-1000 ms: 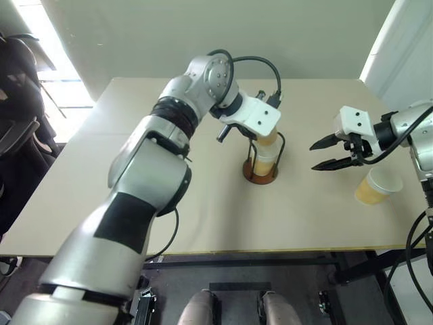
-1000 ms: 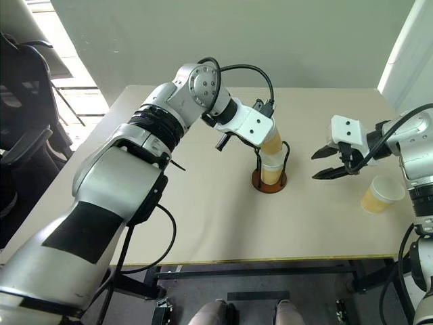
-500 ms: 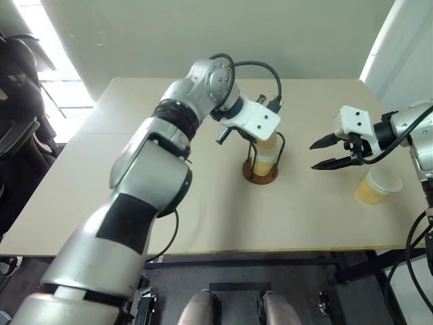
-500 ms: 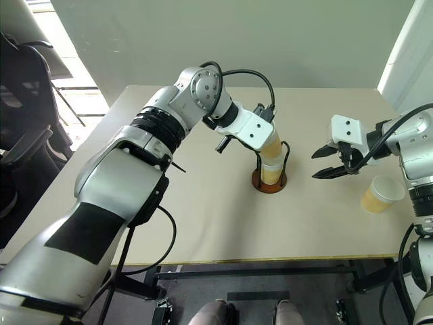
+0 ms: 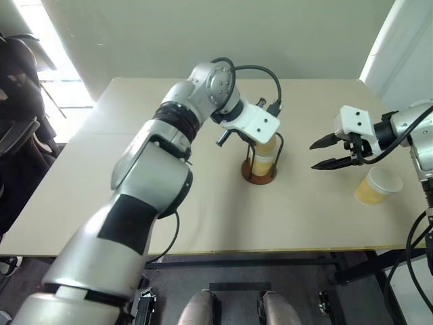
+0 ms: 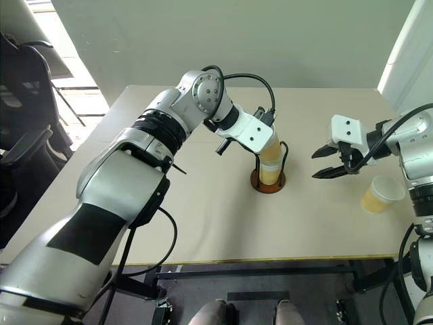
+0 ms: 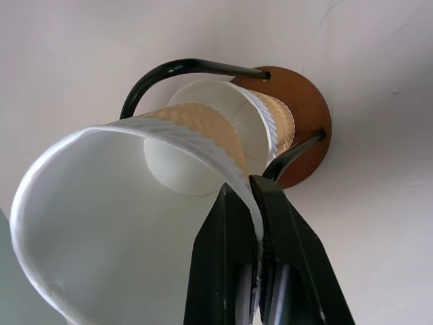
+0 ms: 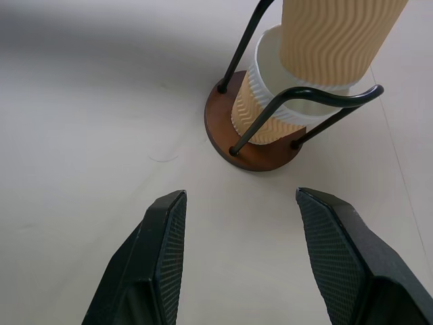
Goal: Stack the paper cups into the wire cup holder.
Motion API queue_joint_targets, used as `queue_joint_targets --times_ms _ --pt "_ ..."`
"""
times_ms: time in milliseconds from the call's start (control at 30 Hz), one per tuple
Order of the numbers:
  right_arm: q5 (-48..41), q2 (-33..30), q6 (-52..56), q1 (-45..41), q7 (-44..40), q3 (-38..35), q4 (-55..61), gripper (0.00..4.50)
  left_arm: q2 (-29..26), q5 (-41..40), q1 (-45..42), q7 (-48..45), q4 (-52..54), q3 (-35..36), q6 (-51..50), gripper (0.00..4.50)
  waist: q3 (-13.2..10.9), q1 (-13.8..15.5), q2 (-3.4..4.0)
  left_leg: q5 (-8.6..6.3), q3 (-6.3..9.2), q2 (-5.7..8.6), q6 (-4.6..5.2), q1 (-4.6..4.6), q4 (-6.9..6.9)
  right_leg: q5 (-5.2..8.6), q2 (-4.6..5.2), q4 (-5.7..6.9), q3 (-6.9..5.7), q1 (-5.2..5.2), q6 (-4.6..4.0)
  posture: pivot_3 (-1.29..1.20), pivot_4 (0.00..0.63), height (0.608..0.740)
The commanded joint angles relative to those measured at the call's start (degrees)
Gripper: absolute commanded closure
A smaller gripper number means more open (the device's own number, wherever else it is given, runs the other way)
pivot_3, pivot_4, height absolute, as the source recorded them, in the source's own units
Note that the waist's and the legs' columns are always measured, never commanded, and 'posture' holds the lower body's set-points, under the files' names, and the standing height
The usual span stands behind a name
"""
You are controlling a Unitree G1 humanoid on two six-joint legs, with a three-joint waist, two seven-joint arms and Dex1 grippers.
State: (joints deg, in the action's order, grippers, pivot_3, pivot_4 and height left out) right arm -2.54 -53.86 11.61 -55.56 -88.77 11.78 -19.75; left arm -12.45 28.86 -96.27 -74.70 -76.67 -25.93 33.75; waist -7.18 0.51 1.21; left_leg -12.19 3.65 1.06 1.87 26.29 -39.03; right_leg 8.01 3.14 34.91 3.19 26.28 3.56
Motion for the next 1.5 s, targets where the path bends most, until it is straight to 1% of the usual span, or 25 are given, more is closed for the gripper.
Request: queue_joint_targets --times_ms 33,667,1133,1233,1500 --pt "-0.44 -1.29 -0.45 -0.92 0.46 -1.98 1.43 1.88 0.15 -0.81 -0.57 -0.39 0.49 0.78 0.69 4.48 0.00 0.00 0.00 0.00 0.00 0.00 0.00 0.00 0.00 0.00 0.00 0.00 0.00 0.00 0.00 0.00 0.150 0.740" --pt "0.17 -1.32 -1.28 -1.26 0.88 -1.60 0.58 1.88 -0.22 -0.84 -0.58 -3.47 0.51 0.76 0.17 4.48 0.00 0.01 0.00 0.00 0.00 0.00 0.00 0.00 0.00 0.00 0.00 0.00 0.00 0.00 0.00 0.00 0.150 0.740" --pt "0.60 -1.37 -1.93 -1.43 0.90 -1.55 -0.06 1.88 -0.48 -0.69 -0.92 -3.66 0.57 0.74 -0.32 4.48 0.00 0.01 0.00 0.00 0.00 0.00 0.00 0.00 0.00 0.00 0.00 0.00 0.00 0.00 0.00 0.00 0.150 0.740" --pt "0.58 -1.27 -1.80 -1.52 0.85 -1.49 -0.03 1.88 -0.57 -0.63 -0.77 -4.08 0.52 0.64 -0.22 3.85 0.00 0.01 0.00 0.00 0.00 0.00 0.00 0.00 0.00 0.00 0.00 0.00 0.00 0.00 0.00 0.00 0.150 0.740" --pt "0.59 -1.45 -1.82 -1.24 0.86 -1.57 0.07 1.88 -0.14 -1.11 -0.95 -3.17 0.55 1.23 -0.65 1.00 0.00 0.01 0.00 0.00 0.00 0.00 0.00 0.00 0.00 0.00 0.00 0.00 0.00 0.00 0.00 0.00 0.150 0.740"
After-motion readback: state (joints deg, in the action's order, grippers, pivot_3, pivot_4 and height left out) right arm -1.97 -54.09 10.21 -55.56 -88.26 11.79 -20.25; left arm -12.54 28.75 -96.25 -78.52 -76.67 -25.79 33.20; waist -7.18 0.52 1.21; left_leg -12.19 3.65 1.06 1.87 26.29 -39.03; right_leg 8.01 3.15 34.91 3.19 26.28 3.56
